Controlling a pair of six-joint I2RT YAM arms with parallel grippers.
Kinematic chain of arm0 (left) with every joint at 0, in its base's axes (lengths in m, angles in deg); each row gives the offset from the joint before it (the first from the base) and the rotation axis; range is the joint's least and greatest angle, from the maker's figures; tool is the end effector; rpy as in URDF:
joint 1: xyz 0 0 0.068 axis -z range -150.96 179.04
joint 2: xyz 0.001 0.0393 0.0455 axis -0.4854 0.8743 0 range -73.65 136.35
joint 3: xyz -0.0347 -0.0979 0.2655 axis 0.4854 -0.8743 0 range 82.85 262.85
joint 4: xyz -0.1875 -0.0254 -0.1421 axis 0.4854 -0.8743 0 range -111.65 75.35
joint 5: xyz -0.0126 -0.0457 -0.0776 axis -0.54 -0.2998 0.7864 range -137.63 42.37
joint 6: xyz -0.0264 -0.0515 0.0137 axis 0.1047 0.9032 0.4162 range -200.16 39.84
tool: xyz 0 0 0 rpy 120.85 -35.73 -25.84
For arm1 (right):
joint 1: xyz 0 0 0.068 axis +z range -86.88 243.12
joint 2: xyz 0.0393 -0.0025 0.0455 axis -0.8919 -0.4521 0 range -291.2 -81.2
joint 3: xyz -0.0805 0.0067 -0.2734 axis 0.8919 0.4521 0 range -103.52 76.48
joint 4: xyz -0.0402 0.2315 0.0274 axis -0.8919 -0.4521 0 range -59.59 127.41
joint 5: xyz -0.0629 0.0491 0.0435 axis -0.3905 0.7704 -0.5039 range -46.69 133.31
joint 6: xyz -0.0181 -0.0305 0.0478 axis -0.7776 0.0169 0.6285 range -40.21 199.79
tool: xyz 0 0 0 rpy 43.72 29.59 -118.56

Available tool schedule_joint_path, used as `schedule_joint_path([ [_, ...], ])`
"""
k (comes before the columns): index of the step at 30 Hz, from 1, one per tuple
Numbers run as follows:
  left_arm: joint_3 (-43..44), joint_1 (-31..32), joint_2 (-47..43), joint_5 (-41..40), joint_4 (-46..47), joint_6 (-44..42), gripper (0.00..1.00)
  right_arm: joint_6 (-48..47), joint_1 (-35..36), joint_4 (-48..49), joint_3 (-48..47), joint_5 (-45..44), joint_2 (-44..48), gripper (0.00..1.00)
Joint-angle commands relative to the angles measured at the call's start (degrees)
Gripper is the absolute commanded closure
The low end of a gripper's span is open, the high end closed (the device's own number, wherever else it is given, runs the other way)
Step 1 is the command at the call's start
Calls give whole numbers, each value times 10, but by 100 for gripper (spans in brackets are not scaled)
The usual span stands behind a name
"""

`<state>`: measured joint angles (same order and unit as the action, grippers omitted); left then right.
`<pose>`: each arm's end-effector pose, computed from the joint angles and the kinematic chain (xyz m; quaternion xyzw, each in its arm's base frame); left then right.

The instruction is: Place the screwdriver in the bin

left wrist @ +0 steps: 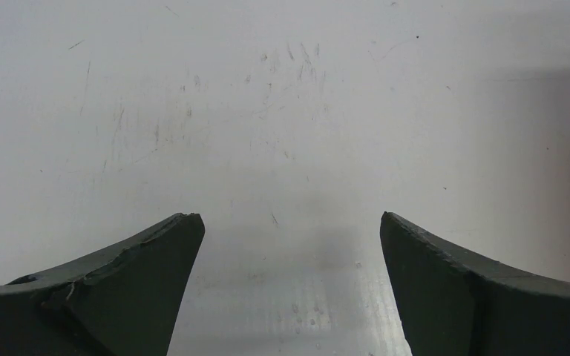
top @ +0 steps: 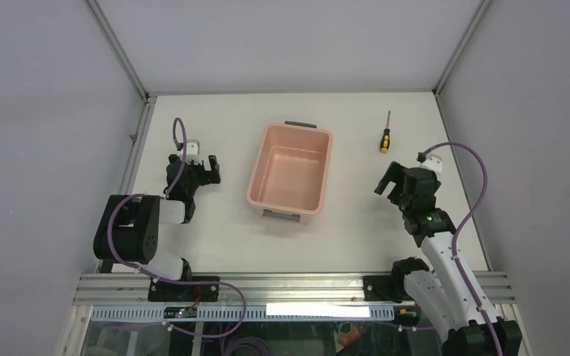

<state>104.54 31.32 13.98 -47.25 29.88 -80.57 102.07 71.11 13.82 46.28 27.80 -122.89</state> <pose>0.2617 -0.0106 0.1722 0.0213 0.8259 -0.0120 0.5633 0.1344 0.0071 0.2461 0.1711 0.8647 0.0036 0.4722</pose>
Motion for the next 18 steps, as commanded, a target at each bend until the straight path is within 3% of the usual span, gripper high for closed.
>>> schedule_joint_path([
  [1,3,4,-12,5,15,9,1,-11,-3,22,-3,7,2,1],
  [8,3,4,-13,5,15,9,1,-28,-3,12,-89,-35,-70,1],
  [12,3,4,-13,6,15,9,1,-63,-7,13,-224,12,-216,1],
  [15,3,4,-12,5,15,9,1,-62,-24,-43,-348,0,-347,1],
  [18,3,4,-13,5,15,9,1,-65,-57,-93,-462,41,-485,1],
])
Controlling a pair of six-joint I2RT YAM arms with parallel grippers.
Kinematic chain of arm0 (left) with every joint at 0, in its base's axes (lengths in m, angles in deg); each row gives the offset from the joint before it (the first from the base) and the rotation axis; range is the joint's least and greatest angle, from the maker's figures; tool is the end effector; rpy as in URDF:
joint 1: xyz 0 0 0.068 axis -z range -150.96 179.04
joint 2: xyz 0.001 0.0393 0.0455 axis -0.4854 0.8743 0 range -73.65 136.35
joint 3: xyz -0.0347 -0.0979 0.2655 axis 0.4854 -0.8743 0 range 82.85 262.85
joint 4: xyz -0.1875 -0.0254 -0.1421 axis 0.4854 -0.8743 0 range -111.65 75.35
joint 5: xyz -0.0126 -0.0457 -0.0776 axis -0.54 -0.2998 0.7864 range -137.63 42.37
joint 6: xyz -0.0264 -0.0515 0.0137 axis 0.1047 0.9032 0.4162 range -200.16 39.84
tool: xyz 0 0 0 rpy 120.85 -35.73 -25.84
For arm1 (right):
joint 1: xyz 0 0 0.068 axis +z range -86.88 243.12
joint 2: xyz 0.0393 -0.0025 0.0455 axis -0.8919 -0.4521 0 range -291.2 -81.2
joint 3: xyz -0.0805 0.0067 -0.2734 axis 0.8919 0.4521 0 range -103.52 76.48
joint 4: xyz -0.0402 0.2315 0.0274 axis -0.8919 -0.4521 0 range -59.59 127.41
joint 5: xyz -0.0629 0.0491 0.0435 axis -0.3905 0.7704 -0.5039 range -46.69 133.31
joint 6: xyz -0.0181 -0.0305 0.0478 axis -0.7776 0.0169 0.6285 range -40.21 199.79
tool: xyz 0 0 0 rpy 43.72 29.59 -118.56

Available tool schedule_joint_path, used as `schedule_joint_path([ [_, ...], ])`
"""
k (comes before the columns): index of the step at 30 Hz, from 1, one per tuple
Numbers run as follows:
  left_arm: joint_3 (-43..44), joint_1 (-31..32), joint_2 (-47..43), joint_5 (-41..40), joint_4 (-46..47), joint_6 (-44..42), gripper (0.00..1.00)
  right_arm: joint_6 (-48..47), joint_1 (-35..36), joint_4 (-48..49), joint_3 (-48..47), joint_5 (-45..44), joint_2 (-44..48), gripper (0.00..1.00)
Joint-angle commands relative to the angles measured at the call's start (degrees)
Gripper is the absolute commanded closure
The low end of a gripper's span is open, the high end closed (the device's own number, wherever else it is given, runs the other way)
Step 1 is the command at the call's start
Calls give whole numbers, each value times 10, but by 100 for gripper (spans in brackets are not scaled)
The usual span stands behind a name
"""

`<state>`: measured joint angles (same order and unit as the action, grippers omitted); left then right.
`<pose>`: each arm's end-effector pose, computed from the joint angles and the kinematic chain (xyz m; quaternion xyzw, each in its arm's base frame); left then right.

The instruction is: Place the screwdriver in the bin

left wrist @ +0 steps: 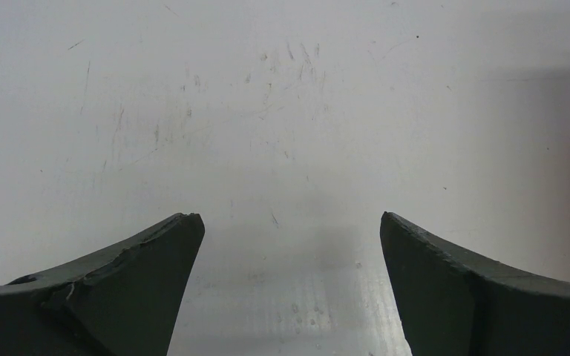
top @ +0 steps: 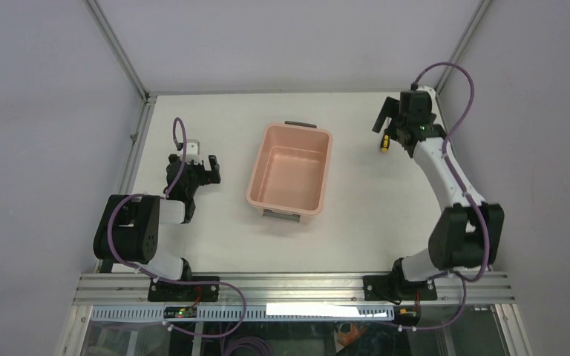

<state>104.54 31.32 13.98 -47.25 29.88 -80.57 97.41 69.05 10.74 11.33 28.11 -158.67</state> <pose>0.2617 -0.0106 0.1722 0.0213 0.8259 -0.0120 0.5633 0.2759 0.0172 0.3226 0.1478 0.8842 -0.0298 0.4421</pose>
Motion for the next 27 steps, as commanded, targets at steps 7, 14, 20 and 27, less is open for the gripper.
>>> schedule_joint_path([
  [7,3,4,-13,5,15,9,1,-55,-58,-142,-308,69,-337,3],
  [14,3,4,-12,5,15,9,1,-64,-58,-210,-425,71,-471,12],
  [20,3,4,-13,5,15,9,1,-53,-71,-202,-426,74,-513,22],
  [27,3,4,-12,5,15,9,1,-34,-92,-197,-432,99,-546,50],
])
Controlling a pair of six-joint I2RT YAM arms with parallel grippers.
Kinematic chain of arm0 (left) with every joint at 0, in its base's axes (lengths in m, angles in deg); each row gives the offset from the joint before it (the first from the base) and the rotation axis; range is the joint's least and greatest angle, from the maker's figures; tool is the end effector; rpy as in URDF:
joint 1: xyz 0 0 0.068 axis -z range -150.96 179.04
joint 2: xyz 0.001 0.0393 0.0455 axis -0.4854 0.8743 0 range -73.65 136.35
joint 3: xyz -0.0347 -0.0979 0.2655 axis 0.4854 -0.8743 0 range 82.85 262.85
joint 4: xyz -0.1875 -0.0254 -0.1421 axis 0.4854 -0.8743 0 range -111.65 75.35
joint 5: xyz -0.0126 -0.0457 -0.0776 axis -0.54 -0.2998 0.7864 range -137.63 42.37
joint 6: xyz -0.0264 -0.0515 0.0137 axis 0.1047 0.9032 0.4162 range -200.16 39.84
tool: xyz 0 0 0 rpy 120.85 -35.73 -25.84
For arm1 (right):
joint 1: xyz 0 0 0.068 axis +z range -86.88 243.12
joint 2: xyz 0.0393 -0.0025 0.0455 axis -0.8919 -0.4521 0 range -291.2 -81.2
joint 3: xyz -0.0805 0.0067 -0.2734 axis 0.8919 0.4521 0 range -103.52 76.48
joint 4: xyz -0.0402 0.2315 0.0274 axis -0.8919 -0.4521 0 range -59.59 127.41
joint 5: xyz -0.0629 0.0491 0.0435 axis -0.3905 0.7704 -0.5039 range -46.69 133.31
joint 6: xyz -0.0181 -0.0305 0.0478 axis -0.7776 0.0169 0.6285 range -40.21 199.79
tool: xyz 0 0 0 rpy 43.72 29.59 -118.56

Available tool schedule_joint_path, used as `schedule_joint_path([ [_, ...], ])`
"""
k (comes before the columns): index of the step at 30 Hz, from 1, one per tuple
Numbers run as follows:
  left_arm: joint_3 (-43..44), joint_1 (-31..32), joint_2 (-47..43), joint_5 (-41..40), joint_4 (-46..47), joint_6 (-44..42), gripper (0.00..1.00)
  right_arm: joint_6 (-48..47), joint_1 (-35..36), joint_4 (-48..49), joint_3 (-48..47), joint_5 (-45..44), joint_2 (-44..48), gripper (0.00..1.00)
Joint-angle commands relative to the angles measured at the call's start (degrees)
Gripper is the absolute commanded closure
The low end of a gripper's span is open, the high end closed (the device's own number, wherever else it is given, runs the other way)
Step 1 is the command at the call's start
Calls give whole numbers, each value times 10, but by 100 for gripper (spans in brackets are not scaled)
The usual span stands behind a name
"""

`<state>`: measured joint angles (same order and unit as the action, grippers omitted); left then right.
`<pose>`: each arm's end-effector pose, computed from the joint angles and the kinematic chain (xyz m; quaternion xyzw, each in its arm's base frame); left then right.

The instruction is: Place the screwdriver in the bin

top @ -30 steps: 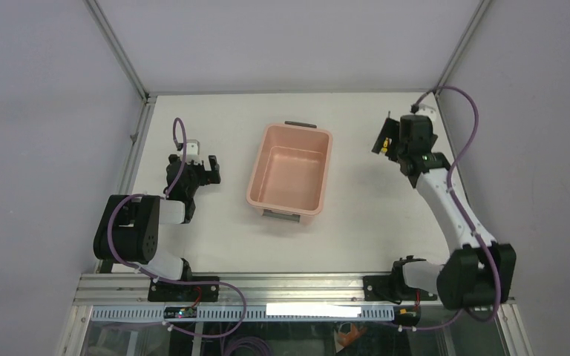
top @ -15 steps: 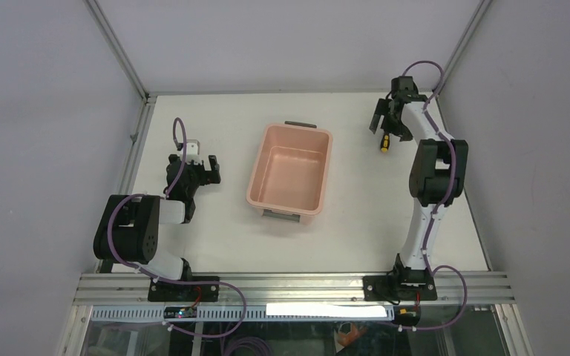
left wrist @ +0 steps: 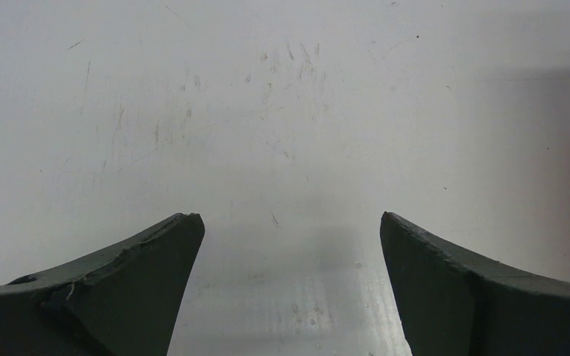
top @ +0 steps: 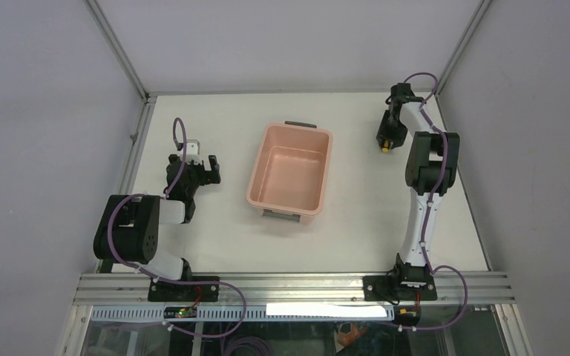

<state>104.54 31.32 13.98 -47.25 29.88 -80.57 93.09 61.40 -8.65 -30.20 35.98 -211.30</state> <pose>0.2617 -0.0106 0.1722 0.0213 0.8259 -0.0120 0.5633 0.4630 -0.0194 0.1836 0.1396 0.9721 -0.0447 0.1831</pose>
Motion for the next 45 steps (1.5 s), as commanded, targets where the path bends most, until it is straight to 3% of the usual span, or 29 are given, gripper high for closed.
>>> schedule_joint_path([
  [1,3,4,-12,5,15,9,1,9,-18,-5,-19,27,-20,63],
  [3,3,4,-13,5,15,9,1,4,-19,-12,-26,31,-15,83],
  [6,3,4,-12,5,15,9,1,-8,-19,-32,-46,28,2,100],
  [13,3,4,-13,5,15,9,1,-41,-14,-83,-48,-15,118,100],
  [21,3,4,-12,5,15,9,1,11,38,-139,-35,-49,264,100],
  [27,3,4,-12,5,15,9,1,56,159,-145,-36,-74,337,96],
  [34,3,4,-13,5,15,9,1,88,365,-84,-29,-134,381,95],
  [45,3,4,-13,5,15,9,1,168,545,90,188,-242,372,97],
])
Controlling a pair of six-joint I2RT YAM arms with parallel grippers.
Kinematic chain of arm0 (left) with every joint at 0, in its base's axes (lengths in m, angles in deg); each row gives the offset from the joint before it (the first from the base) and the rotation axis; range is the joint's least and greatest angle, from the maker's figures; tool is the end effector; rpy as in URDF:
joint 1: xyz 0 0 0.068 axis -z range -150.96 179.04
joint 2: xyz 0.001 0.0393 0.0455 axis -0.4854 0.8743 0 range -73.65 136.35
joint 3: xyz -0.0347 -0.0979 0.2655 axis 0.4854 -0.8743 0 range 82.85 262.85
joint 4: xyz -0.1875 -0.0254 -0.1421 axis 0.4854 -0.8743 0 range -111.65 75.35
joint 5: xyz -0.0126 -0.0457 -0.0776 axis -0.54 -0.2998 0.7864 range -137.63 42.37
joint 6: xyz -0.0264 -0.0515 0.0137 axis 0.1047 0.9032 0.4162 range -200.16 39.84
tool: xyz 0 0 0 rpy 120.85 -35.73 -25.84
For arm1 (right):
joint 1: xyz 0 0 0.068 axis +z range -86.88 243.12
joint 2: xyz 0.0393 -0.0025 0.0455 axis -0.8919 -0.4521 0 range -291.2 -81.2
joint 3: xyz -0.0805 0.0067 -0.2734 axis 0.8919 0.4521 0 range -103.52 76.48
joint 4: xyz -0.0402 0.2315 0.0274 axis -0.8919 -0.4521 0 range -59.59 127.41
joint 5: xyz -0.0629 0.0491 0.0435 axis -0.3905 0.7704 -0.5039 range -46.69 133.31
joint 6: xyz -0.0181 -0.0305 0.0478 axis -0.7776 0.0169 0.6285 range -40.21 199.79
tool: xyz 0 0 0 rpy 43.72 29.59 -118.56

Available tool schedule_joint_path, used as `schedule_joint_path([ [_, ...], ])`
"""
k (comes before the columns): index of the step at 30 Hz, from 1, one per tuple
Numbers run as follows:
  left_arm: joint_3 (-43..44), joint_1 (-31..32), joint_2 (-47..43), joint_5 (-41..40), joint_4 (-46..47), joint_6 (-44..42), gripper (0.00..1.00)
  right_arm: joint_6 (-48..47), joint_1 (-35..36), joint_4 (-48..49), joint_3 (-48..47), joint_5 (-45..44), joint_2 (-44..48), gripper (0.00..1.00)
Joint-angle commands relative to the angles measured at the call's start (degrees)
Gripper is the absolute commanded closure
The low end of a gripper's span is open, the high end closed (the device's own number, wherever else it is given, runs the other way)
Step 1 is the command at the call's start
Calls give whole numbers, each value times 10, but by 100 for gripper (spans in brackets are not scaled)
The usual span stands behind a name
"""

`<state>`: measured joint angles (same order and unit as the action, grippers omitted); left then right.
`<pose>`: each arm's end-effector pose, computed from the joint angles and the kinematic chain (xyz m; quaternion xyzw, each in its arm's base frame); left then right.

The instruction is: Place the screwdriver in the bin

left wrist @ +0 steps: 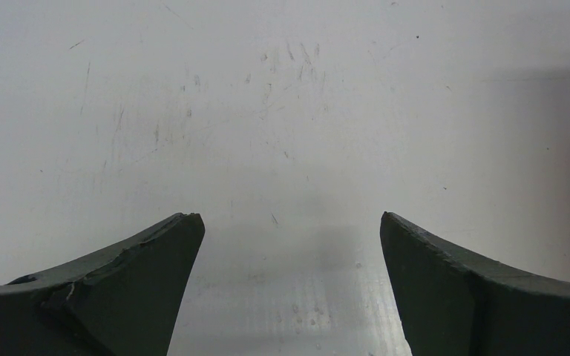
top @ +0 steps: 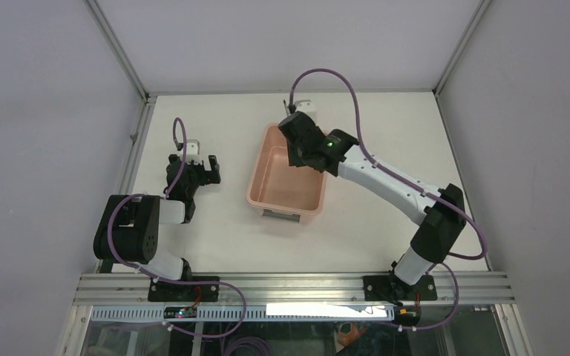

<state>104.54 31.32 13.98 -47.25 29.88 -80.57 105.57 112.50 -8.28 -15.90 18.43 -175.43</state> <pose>0.2617 -0.0106 0.1722 0.0213 0.8259 -0.0120 0.5633 0.2334 0.2439 0.3585 -0.1098 0.9070 0.0564 0.4026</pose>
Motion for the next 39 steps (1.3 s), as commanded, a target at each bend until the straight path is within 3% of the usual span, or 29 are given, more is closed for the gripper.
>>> schedule_joint_path([
  [1,3,4,-12,5,15,9,1,44,47,90,55,-75,6,97],
  [4,3,4,-12,5,15,9,1,60,82,93,81,-101,-16,97],
  [8,3,4,-13,5,15,9,1,89,100,128,125,-66,-40,95],
  [19,3,4,-13,5,15,9,1,154,100,173,188,-45,-93,92],
  [31,3,4,-12,5,15,9,1,175,94,111,149,-89,-117,46],
  [39,3,4,-13,5,15,9,1,95,94,109,118,-121,-33,34],
])
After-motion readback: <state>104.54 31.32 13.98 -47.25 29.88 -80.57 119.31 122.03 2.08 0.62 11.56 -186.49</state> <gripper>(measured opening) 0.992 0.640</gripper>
